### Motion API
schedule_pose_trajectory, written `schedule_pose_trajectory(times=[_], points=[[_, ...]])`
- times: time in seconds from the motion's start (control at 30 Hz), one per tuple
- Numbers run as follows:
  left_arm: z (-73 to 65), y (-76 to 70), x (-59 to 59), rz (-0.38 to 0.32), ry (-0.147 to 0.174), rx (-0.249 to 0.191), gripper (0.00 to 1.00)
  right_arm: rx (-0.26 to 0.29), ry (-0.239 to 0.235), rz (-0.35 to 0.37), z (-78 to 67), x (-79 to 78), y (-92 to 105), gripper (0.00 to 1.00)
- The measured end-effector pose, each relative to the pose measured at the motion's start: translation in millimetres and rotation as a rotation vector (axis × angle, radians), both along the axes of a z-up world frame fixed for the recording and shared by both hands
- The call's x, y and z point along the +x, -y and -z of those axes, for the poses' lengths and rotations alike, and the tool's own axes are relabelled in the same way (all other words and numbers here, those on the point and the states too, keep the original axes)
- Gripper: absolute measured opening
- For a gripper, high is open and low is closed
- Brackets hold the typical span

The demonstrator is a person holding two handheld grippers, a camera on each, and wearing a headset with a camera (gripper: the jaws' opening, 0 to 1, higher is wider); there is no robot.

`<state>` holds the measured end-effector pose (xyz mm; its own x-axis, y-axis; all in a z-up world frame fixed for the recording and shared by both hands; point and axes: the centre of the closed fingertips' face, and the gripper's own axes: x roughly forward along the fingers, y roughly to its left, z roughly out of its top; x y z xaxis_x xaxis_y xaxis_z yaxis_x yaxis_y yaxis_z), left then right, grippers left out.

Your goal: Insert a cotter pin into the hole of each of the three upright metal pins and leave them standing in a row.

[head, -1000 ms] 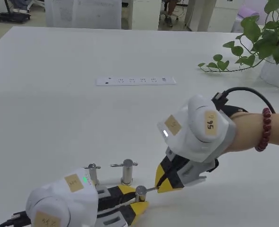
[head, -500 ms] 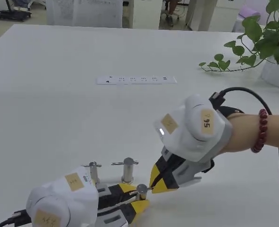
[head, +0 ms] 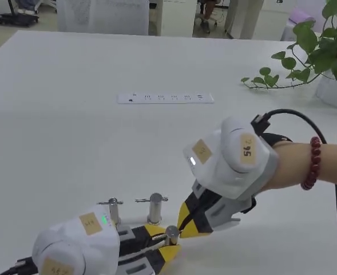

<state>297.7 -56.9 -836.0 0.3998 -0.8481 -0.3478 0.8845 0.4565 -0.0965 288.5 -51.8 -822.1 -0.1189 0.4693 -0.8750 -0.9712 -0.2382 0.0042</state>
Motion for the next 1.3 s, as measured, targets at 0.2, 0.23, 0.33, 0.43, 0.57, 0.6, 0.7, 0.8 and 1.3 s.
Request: schedule_pose_trajectory(times=[0.2,0.23,0.33,0.43,0.57,0.6,0.7,0.8,1.3], points=[[0.2,-0.1,0.0,0.0,0.001,0.002,0.11,0.009,-0.009,0.02,-1.9,0.9,0.4,0.05],[0.2,-0.1,0.0,-0.001,0.0,0.003,0.11,0.01,-0.011,0.026,-2.7,1.1,1.2,0.05],[0.3,-0.1,-0.1,-0.001,0.001,0.004,0.11,0.015,-0.013,0.043,-4.6,2.8,2.5,0.09],[0.3,-0.2,0.0,0.0,0.002,0.005,0.11,0.012,-0.011,0.05,-4.8,4.1,4.9,0.09],[0.4,-0.2,0.1,0.001,0.003,0.006,0.11,0.002,-0.02,0.054,-3.4,2.6,8.5,0.09],[0.4,-0.3,0.1,0.001,0.003,0.006,0.11,-0.003,-0.021,0.053,-2.6,2.3,9.7,0.08],[0.3,-0.2,0.1,0.002,0.003,0.005,0.11,-0.003,-0.025,0.05,-1.5,1.7,10.6,0.06],[0.2,-0.1,0.1,0.003,0.004,0.006,0.11,-0.003,-0.026,0.054,-1.1,2.0,11.0,0.05],[0.3,0.0,0.3,0.007,0.007,0.005,0.11,0.005,-0.023,0.052,-0.7,1.8,6.1,0.05]])
